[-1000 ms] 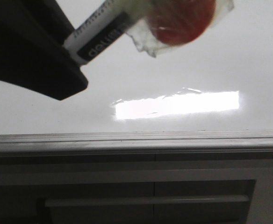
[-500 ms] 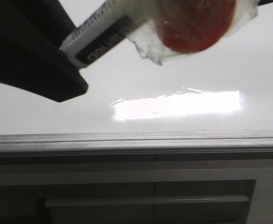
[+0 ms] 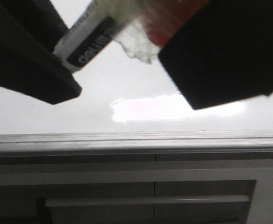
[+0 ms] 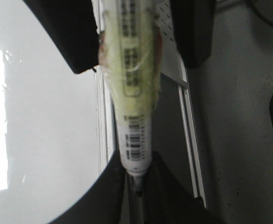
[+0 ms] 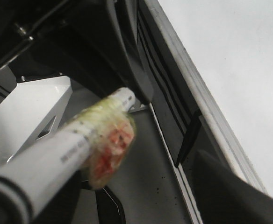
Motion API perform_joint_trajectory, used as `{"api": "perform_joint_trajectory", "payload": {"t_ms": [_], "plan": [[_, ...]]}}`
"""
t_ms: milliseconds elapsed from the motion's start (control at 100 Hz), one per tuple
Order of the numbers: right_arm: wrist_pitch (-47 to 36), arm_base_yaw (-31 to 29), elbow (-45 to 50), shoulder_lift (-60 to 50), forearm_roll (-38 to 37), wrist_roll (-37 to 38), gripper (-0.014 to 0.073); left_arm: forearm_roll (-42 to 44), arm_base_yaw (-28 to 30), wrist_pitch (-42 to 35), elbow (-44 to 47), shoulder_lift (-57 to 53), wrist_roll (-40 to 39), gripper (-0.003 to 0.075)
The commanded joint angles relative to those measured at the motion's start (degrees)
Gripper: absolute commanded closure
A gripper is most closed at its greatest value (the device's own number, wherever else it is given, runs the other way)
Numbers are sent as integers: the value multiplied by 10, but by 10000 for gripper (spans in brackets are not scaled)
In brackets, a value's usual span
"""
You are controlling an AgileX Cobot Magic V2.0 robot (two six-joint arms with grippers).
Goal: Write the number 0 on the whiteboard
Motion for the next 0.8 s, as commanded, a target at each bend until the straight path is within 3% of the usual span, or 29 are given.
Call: {"api": "perform_joint_trajectory", "payload": {"t_ms": [0, 310, 790], "plan": [[-21, 2, -21, -24, 20, -5, 160, 11, -4, -7, -19, -11, 0, 740], [-46, 2, -21, -61, 77, -5, 160, 11, -4, -2, -19, -11, 0, 739], [-43, 3, -49, 11, 86, -7, 161, 7, -4, -11, -19, -11, 0, 739]]}}
